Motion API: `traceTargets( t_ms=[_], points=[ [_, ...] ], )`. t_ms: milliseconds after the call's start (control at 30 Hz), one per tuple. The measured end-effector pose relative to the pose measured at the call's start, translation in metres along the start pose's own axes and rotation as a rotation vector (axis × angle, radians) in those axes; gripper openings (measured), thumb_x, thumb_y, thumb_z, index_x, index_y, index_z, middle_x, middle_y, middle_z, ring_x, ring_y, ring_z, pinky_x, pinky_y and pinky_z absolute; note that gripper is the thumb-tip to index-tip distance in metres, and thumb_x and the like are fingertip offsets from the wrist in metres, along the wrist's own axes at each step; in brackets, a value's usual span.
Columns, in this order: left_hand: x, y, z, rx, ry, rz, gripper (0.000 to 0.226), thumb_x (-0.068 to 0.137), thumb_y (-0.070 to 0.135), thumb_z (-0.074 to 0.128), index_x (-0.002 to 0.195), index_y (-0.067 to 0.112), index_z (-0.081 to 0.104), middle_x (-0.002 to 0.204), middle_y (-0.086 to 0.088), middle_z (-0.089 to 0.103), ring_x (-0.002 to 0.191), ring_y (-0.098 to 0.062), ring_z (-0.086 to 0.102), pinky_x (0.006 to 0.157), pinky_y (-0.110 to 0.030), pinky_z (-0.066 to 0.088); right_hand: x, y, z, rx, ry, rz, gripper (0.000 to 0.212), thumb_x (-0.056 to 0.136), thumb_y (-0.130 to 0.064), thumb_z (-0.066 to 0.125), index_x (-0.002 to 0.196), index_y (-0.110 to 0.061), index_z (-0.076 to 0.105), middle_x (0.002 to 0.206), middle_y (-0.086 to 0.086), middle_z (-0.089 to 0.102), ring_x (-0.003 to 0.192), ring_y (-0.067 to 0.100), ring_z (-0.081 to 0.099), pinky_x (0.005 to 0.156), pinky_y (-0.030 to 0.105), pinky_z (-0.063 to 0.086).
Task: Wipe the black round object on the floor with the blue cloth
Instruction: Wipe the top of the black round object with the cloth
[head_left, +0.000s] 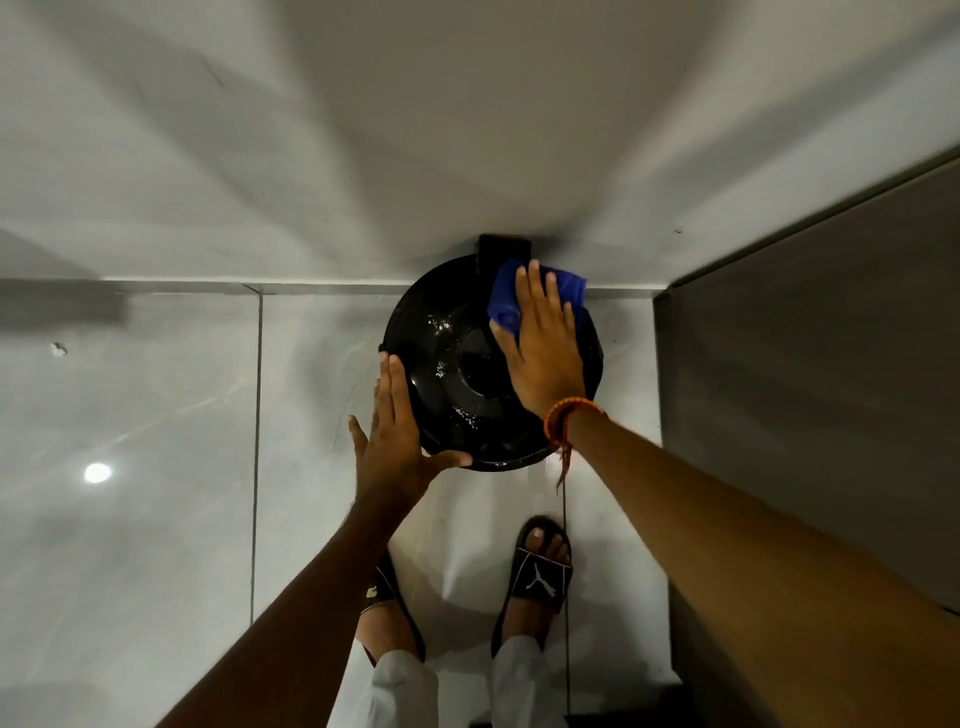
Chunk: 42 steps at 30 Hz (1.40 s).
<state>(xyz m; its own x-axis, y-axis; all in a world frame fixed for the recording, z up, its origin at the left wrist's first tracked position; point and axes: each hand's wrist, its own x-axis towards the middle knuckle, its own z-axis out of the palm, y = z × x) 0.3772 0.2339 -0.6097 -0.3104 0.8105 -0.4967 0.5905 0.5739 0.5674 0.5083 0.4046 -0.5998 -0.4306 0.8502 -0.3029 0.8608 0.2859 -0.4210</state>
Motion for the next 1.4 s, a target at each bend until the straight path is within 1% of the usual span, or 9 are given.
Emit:
traceTargets(
  t_ms=[300,433,667,800,933,1000,1133,1267,1400],
  points=[
    [0.001,-0.001,0.002,0.000,-0.006,-0.028,0.142,0.056,0.082,0.060,0.159,0.020,-0.016,0.168,0.002,-0.019,0.156,-0.029,-0.005,0.117,-0.073,0.007,-0.136,-0.006,0.045,-0.033,-0.115,-0.101,0.066,0.100,-0.044,0.030,0.159,-0.019,0.013,0.168,-0.002,0.009,0.156,0.018,0.001,0.126,0.045,0.006],
    [0.001,-0.002,0.001,-0.005,-0.006,-0.020,0.146,0.051,0.088,0.057,0.159,0.020,-0.016,0.168,0.002,-0.020,0.157,-0.029,-0.005,0.117,-0.073,0.007,-0.103,0.000,0.032,-0.045,-0.146,-0.133,0.069,0.102,-0.042,0.036,0.159,-0.022,0.003,0.168,-0.004,0.001,0.155,0.015,-0.004,0.127,0.042,0.004],
    [0.003,-0.004,0.001,0.000,-0.007,-0.034,0.148,0.050,0.083,0.063,0.157,0.024,-0.022,0.167,0.005,-0.025,0.156,-0.029,-0.010,0.117,-0.073,0.004,0.011,-0.016,0.000,-0.068,-0.079,-0.082,0.067,0.105,-0.047,0.029,0.159,-0.017,0.002,0.169,0.002,-0.001,0.156,0.022,-0.004,0.126,0.046,0.002],
    [0.004,-0.005,0.003,-0.012,-0.014,-0.039,0.147,0.050,0.088,0.056,0.158,0.022,-0.018,0.168,0.003,-0.022,0.156,-0.029,-0.009,0.118,-0.072,0.003,-0.081,-0.007,0.027,-0.145,-0.165,-0.232,0.068,0.103,-0.043,0.037,0.159,-0.020,0.006,0.169,0.000,0.001,0.156,0.020,-0.003,0.126,0.049,0.007],
    [0.004,-0.005,0.003,-0.009,0.012,-0.037,0.137,0.067,0.061,0.079,0.159,0.020,-0.015,0.169,0.001,-0.018,0.156,-0.028,-0.007,0.117,-0.074,0.006,-0.155,0.002,0.057,-0.189,-0.200,-0.243,0.070,0.099,-0.041,0.041,0.159,-0.018,0.013,0.168,0.002,0.011,0.155,0.024,0.007,0.123,0.052,0.020],
    [0.004,-0.006,0.004,-0.010,0.026,-0.027,0.136,0.069,0.058,0.080,0.159,0.020,-0.014,0.169,0.001,-0.018,0.157,-0.028,-0.006,0.117,-0.073,0.006,-0.147,0.001,0.055,-0.205,-0.200,-0.266,0.070,0.099,-0.042,0.042,0.159,-0.018,0.014,0.167,0.002,0.012,0.155,0.024,0.009,0.123,0.051,0.021],
    [0.004,-0.009,0.003,0.002,0.015,-0.009,0.145,0.057,0.082,0.067,0.159,0.019,-0.016,0.169,0.001,-0.019,0.157,-0.027,-0.006,0.118,-0.072,0.005,-0.073,-0.019,0.037,-0.134,-0.178,-0.284,0.070,0.101,-0.046,0.035,0.159,-0.019,0.005,0.169,0.001,0.003,0.156,0.021,0.000,0.126,0.047,0.005],
    [0.003,-0.007,0.003,0.010,0.010,-0.006,0.149,0.057,0.074,0.077,0.158,0.020,-0.018,0.168,0.001,-0.022,0.156,-0.028,-0.009,0.117,-0.072,0.003,0.003,-0.047,0.022,-0.221,-0.125,-0.271,0.070,0.102,-0.048,0.030,0.159,-0.018,0.005,0.169,0.004,0.002,0.156,0.025,-0.001,0.126,0.050,0.006],
    [0.003,-0.006,0.003,0.014,-0.004,-0.022,0.145,0.056,0.081,0.066,0.158,0.020,-0.017,0.168,0.001,-0.020,0.156,-0.028,-0.009,0.118,-0.071,0.003,-0.034,-0.038,0.033,-0.279,-0.146,-0.337,0.068,0.102,-0.046,0.029,0.159,-0.017,0.006,0.169,0.005,0.004,0.156,0.026,0.000,0.125,0.052,0.010]
  ],
)
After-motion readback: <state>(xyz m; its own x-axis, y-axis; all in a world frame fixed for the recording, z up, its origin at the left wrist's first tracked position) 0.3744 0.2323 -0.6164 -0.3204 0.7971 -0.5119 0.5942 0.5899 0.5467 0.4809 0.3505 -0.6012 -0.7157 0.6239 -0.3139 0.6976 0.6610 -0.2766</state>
